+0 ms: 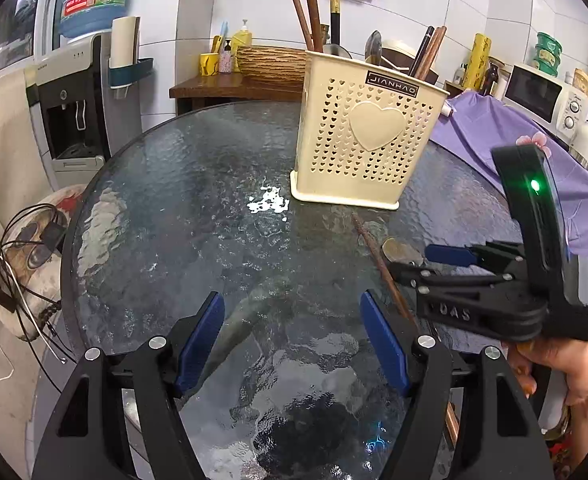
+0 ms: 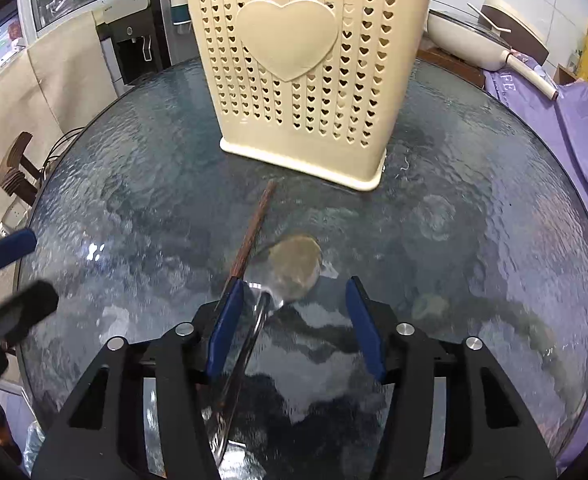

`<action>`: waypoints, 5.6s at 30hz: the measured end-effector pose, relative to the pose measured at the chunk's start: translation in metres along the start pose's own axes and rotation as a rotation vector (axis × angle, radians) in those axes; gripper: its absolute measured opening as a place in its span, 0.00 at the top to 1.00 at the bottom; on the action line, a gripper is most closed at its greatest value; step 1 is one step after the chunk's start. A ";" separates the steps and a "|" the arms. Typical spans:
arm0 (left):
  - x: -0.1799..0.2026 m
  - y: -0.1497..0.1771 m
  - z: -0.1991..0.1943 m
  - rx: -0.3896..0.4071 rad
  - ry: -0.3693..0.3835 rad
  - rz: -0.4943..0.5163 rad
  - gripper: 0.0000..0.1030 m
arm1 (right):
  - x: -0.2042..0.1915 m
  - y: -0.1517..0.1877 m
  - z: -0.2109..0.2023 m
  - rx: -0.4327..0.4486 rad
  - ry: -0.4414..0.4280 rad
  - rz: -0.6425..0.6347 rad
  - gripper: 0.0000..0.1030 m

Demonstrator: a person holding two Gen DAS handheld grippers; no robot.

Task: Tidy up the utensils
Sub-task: 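Move both tools down to the table toward the silver spoon and wooden chopstick, then grasp the silver spoon with the right tool while the left grasps the wooden chopstick, then lift the spoon and chopstick with both tools and carry them over the basket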

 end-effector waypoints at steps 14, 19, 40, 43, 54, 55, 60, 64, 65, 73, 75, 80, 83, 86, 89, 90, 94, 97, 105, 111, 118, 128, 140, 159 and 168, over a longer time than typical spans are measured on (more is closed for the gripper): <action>0.022 -0.001 0.018 -0.046 0.030 0.062 0.34 | 0.016 0.001 -0.004 -0.025 -0.037 -0.030 0.61; 0.041 -0.011 0.034 -0.090 0.104 0.077 0.46 | 0.041 0.011 -0.011 -0.025 -0.049 0.011 0.61; 0.091 -0.047 0.105 -0.211 0.069 0.177 0.92 | 0.063 0.024 -0.022 -0.021 -0.017 0.024 0.61; 0.092 -0.049 0.108 -0.210 0.061 0.178 0.99 | 0.060 0.023 -0.020 -0.020 -0.015 0.022 0.61; 0.080 -0.055 0.093 -0.150 0.061 0.153 1.00 | 0.065 0.022 -0.025 0.023 -0.043 0.054 0.61; 0.080 -0.056 0.088 -0.140 0.064 0.154 1.00 | 0.065 0.021 -0.027 0.032 -0.046 0.056 0.61; 0.081 -0.064 0.062 -0.085 0.087 0.159 1.00 | 0.066 0.017 -0.038 0.079 -0.062 0.062 0.61; 0.082 -0.065 0.058 -0.079 0.078 0.198 1.00 | 0.066 0.016 -0.038 0.071 -0.052 0.055 0.61; 0.083 -0.065 0.059 -0.084 0.079 0.202 1.00 | 0.067 0.017 -0.037 0.069 -0.052 0.060 0.61; 0.085 -0.044 0.082 -0.158 0.098 0.252 0.60 | 0.079 0.025 -0.032 0.048 -0.054 0.084 0.61; 0.084 -0.041 0.087 -0.176 0.098 0.249 0.60 | 0.079 0.025 -0.032 0.047 -0.051 0.079 0.61; 0.082 -0.035 0.099 -0.211 0.090 0.256 0.75 | 0.076 0.024 -0.031 0.046 -0.052 0.076 0.61; 0.083 -0.034 0.099 -0.205 0.071 0.282 0.76 | 0.075 0.024 -0.029 0.042 -0.049 0.074 0.61; 0.089 -0.035 0.101 -0.201 0.072 0.290 0.80 | 0.074 0.025 -0.027 0.037 -0.049 0.074 0.61; 0.096 -0.037 0.104 -0.199 0.071 0.303 0.89 | 0.074 0.025 -0.026 0.036 -0.048 0.077 0.61; 0.097 -0.036 0.104 -0.197 0.063 0.314 0.93 | 0.074 0.025 -0.026 0.037 -0.048 0.078 0.61; 0.102 -0.038 0.108 -0.192 0.039 0.321 0.94 | 0.074 0.024 -0.027 0.040 -0.048 0.080 0.61; 0.105 -0.040 0.110 -0.191 0.036 0.311 0.95 | 0.074 0.025 -0.027 0.042 -0.049 0.081 0.61; 0.101 -0.055 0.075 -0.091 0.058 0.268 0.95 | 0.080 0.022 -0.040 0.090 -0.064 0.103 0.61; 0.092 -0.073 0.023 0.032 0.100 0.223 0.95 | 0.078 0.013 -0.066 0.169 -0.090 0.111 0.61; 0.092 -0.089 -0.024 0.150 0.117 0.205 0.95 | 0.069 0.002 -0.102 0.258 -0.109 0.085 0.62; 0.085 -0.094 -0.044 0.204 0.124 0.189 0.95 | 0.059 -0.008 -0.120 0.311 -0.112 0.056 0.62; 0.086 -0.119 -0.069 0.282 0.111 0.203 0.95 | 0.050 -0.030 -0.145 0.373 -0.083 0.001 0.62; 0.076 -0.249 -0.133 0.437 0.092 0.149 0.95 | 0.039 -0.143 -0.225 0.560 0.028 -0.070 0.62; 0.066 -0.298 -0.122 0.505 0.002 0.103 0.95 | 0.039 -0.197 -0.221 0.649 0.164 -0.043 0.62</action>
Point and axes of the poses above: each gripper's, at about its wrist camera, not at the fingertips, and z roughly the way its jaws point, x to its right, y to its underside, the point moved 4 cm from there along z, roughly the way its jaws point, and after that the axes turned 4 degrees about z, right-handed, at the moved point
